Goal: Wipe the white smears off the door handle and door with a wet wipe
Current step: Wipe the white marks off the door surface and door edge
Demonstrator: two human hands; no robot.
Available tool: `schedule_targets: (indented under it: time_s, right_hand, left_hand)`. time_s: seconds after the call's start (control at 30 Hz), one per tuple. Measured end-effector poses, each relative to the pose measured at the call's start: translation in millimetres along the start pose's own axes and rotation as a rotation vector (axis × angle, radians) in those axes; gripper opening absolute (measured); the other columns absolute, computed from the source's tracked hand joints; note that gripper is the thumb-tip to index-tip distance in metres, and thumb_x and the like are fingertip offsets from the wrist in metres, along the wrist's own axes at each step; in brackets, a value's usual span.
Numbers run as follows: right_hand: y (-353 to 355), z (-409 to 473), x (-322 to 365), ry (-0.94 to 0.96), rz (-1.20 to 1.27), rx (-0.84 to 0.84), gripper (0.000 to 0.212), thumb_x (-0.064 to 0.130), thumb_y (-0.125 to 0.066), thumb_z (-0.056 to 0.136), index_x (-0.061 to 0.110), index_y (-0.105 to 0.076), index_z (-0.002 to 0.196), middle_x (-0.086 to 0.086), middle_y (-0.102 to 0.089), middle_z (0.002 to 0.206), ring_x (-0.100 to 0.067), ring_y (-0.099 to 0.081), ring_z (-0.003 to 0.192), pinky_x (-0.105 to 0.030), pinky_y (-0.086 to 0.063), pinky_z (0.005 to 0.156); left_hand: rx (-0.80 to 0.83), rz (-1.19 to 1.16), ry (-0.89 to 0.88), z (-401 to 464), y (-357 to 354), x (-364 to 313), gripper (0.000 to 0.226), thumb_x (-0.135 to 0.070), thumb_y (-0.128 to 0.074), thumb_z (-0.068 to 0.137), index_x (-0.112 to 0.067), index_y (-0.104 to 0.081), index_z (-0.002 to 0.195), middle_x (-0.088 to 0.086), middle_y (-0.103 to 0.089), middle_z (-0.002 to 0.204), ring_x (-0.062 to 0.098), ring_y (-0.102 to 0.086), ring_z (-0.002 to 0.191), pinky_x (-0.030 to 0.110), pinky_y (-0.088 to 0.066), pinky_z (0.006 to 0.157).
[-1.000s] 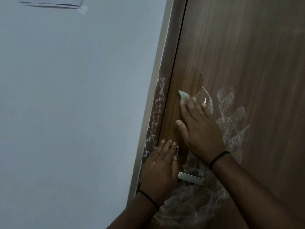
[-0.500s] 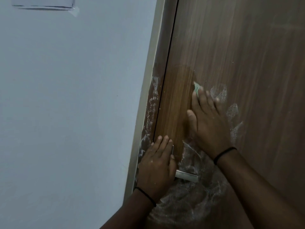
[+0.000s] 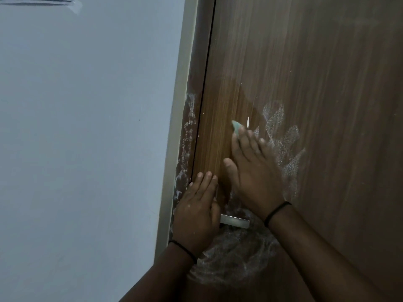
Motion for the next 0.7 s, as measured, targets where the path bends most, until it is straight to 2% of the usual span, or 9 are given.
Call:
schedule_targets:
  time_s: [0.17, 0.33, 0.43, 0.57, 0.7]
  right_hand:
    - [-5.0, -21.6, 0.9, 0.125, -0.031, 0.074, 0.064, 0.048, -0.007, 0.104, 0.014, -0.015, 0.157, -0.002, -0.005, 0.166, -0.013, 0.0, 0.153, -0.041, -0.01, 0.125]
    - [11.3, -2.7, -23.0, -0.051, 0.001, -0.015, 0.065, 0.049, -0.002, 0.104, 0.013, -0.009, 0.157, -0.004, -0.001, 0.166, -0.016, 0.005, 0.153, -0.041, -0.003, 0.125]
    - [19.3, 25.9, -8.6, -0.02, 0.006, -0.001, 0.07, 0.053, 0.0, 0.102, 0.011, -0.005, 0.157, -0.006, 0.002, 0.165, -0.018, 0.007, 0.153, -0.039, 0.001, 0.125]
    - [9.4, 4.8, 1.9, 0.077, -0.018, 0.071, 0.068, 0.054, -0.001, 0.101, 0.015, -0.006, 0.158, -0.001, 0.002, 0.166, -0.014, 0.007, 0.152, -0.038, 0.002, 0.125]
    - [17.7, -3.7, -24.4, -0.048, 0.014, 0.005, 0.065, 0.051, -0.002, 0.103, 0.015, -0.006, 0.158, -0.003, 0.001, 0.166, -0.015, 0.006, 0.153, -0.039, 0.001, 0.125]
  left_hand:
    - [0.014, -0.007, 0.015, 1.0, 1.9, 0.6, 0.052, -0.029, -0.036, 0.095, -0.014, -0.05, 0.143, 0.001, -0.047, 0.149, 0.017, -0.038, 0.142, 0.041, -0.04, 0.113]
    - [-0.008, 0.011, 0.004, 3.0, 3.8, -2.7, 0.051, -0.027, -0.038, 0.092, -0.011, -0.058, 0.136, 0.005, -0.054, 0.143, 0.021, -0.045, 0.138, 0.044, -0.045, 0.108]
    - [-0.001, 0.006, 0.028, 2.3, 2.5, -4.9, 0.052, -0.027, -0.037, 0.091, -0.012, -0.057, 0.137, 0.004, -0.053, 0.144, 0.021, -0.044, 0.138, 0.043, -0.043, 0.11]
    - [0.01, 0.013, 0.031, 3.2, 5.1, -3.0, 0.053, -0.029, -0.036, 0.092, -0.013, -0.056, 0.138, 0.004, -0.052, 0.145, 0.02, -0.043, 0.139, 0.044, -0.043, 0.11]
    - [-0.031, 0.051, -0.061, 11.5, 7.8, -11.0, 0.049, -0.026, -0.04, 0.092, -0.008, -0.058, 0.135, 0.008, -0.054, 0.143, 0.023, -0.04, 0.141, 0.048, -0.039, 0.113]
Point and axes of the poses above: each hand's wrist, its own z-axis towards the middle knuckle, its own y-axis out of the back of the hand, x = y × z, the point moved 1 cm from there along z, towards the middle knuckle
